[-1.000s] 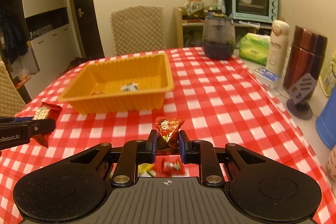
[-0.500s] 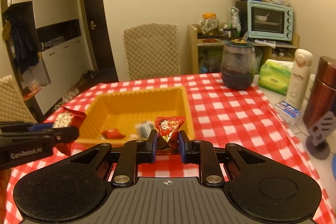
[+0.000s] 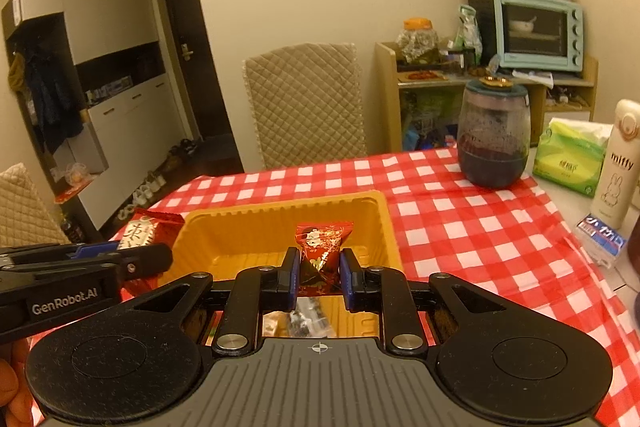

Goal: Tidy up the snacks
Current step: 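Carry both held snacks over the orange tray and open the left gripper, then open the right gripper to drop the red-gold candy into the tray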

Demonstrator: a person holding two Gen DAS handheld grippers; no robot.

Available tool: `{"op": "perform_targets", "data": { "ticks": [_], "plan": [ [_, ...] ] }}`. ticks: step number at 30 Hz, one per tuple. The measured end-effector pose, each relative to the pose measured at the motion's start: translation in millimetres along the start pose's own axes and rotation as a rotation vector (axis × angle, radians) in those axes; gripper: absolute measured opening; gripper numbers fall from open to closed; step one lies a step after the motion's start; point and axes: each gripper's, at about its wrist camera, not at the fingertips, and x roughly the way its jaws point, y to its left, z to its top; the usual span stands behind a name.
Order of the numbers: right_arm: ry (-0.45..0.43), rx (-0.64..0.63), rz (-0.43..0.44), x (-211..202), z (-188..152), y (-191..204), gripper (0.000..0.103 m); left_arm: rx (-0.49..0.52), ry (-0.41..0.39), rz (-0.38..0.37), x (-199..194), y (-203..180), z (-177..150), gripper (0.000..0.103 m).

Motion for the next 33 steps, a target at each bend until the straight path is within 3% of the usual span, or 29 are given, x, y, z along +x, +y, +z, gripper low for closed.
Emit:
{"op": "perform_targets", "data": {
  "ticks": [13,26,29,33],
  "plan": [
    [0.064,-0.002,0.011,49,-2,-3,0.021,-0.013,0.058,0.029,41,15,-1,0.026],
    [0.082,0.028,0.018,60,-1,-6,0.021,-0.03,0.067,0.008,52,23,-3,0.027],
    [0.086,0.031,0.017,60,-2,-8,0.021,-0.032,0.051,0.022,51,24,-3,0.043],
    [0.086,0.038,0.019,59,-1,-9,0.021,-0.038,0.05,0.035,49,30,-2,0.044]
  ]
}}
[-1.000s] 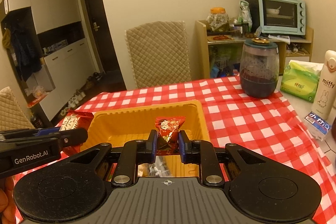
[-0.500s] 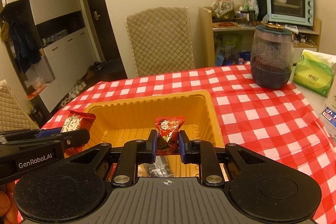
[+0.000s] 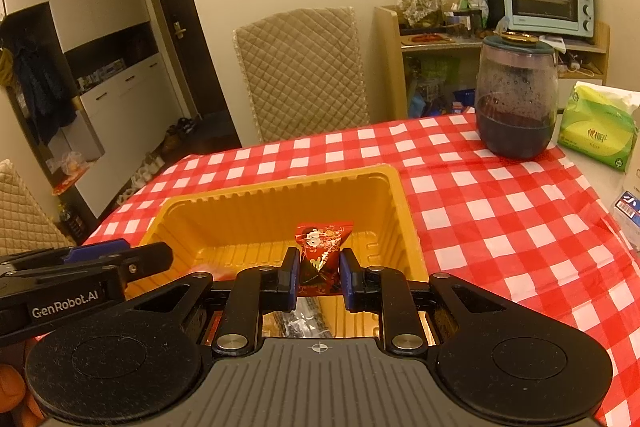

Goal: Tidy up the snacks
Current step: 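Open the right gripper to drop the red-gold candy into the tray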

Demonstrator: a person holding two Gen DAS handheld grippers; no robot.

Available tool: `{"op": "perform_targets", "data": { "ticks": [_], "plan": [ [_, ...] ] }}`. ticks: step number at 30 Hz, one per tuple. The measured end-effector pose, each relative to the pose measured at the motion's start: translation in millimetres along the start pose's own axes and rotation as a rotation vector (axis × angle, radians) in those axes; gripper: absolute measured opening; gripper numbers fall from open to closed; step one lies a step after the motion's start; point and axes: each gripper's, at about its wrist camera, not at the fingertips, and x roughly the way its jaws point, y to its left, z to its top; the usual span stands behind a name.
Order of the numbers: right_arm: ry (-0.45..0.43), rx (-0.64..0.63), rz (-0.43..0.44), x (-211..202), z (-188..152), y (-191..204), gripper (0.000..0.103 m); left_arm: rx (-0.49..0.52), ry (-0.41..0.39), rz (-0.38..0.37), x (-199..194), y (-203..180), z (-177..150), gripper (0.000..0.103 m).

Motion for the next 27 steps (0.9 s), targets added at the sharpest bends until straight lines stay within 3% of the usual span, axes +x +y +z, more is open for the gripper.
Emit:
{"op": "perform_targets", "data": {
  "ticks": [20,22,23,24,27],
  "plan": [
    [-0.022,0.008,0.036,1,0,3,0.022,0.024,0.011,0.012,0,-1,-2,0.046],
    [-0.036,0.018,0.033,0,0,1,0.036,0.022,0.009,0.013,0,-1,-2,0.048],
    [-0.046,0.03,0.031,-1,0,-1,0.062,0.021,0.007,0.014,0,0,-3,0.049],
    [-0.055,0.047,0.029,-2,0,-4,0.071,0.021,0.006,0.014,0,0,-3,0.049],
    [-0.056,0.086,0.022,-3,3,-12,0.071,0.021,0.007,0.016,-1,1,-3,0.049]
  ]
}}
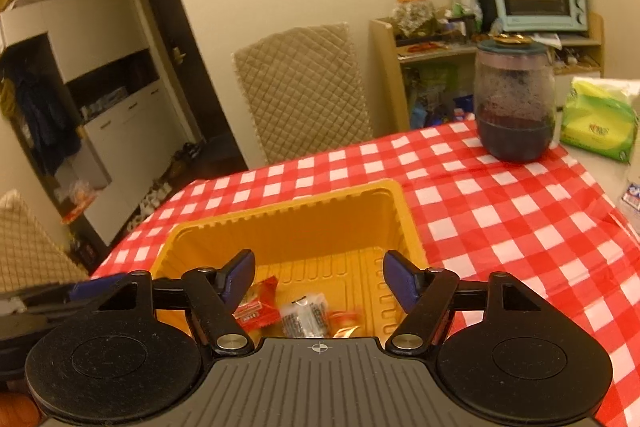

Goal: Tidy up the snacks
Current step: 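Open the right gripper to drop the red-gold candy into the tray, then move both open tools back from the tray toward the remaining snacks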

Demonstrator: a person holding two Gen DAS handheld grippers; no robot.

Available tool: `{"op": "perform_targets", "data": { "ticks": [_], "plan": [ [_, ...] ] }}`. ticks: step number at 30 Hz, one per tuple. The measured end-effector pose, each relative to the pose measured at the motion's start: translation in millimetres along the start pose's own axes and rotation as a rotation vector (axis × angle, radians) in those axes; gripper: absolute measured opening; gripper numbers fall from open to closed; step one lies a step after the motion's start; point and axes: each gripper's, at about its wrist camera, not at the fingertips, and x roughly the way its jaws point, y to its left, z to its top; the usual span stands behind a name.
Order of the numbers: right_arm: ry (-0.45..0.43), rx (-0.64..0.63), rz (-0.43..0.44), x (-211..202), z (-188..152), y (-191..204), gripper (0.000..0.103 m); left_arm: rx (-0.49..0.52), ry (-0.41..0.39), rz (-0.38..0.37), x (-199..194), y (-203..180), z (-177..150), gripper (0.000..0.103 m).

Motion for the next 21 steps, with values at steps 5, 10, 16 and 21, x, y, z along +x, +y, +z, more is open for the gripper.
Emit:
{"op": "perform_targets", "data": {
  "ticks": [5,10,16,21],
  "plan": [
    [0.001,0.037,-0.024,-3,4,-11,0.071,0.003,0.001,0.0,0,0,-1,0.05],
    [-0.004,0.041,-0.039,-7,4,-15,0.071,0.011,0.005,-0.003,0,-1,-3,0.051],
    [-0.014,0.04,-0.046,-12,5,-18,0.071,0.024,0.003,0.0,-2,-2,-5,0.054],
    [-0.044,0.05,-0.071,-26,6,-27,0.071,0.027,-0.003,0.008,-9,0,-7,0.056]
  ]
}}
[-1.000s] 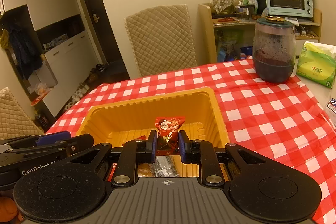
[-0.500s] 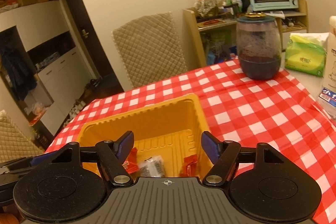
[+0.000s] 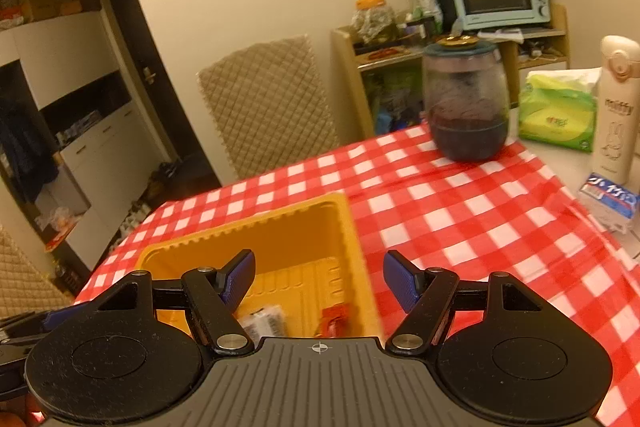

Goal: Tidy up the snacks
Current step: 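Move both open tools back from the tray toward the remaining snacks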

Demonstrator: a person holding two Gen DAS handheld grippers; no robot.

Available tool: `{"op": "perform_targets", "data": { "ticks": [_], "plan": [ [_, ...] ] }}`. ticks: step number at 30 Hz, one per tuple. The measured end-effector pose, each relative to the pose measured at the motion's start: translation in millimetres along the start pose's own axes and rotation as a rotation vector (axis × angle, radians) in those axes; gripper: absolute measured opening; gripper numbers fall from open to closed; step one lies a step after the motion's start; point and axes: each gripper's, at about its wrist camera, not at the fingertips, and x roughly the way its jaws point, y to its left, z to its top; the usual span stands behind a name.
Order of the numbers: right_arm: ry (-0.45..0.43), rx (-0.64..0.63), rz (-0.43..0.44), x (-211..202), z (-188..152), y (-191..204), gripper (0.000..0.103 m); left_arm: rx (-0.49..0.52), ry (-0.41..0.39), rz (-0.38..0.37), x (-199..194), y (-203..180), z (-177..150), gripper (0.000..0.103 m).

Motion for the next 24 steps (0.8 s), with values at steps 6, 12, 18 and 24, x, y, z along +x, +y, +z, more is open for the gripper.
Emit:
{"op": "perform_targets", "data": {
  "ticks": [6,12,18,24],
  "plan": [
    [-0.01,-0.006,-0.024,-16,-4,-8,0.071,-0.005,-0.016,0.0,-18,0,-5,0.063],
    [-0.012,-0.009,-0.033,-38,-13,-13,0.071,0.006,-0.026,-0.004,-38,-4,-13,0.064],
    [-0.006,0.0,-0.034,-67,-27,-20,0.071,-0.01,-0.024,-0.014,-62,-6,-29,0.067],
    [-0.004,-0.002,-0.053,-98,-42,-29,0.071,-0.021,-0.031,-0.023,-93,-13,-49,0.069]
  ]
}}
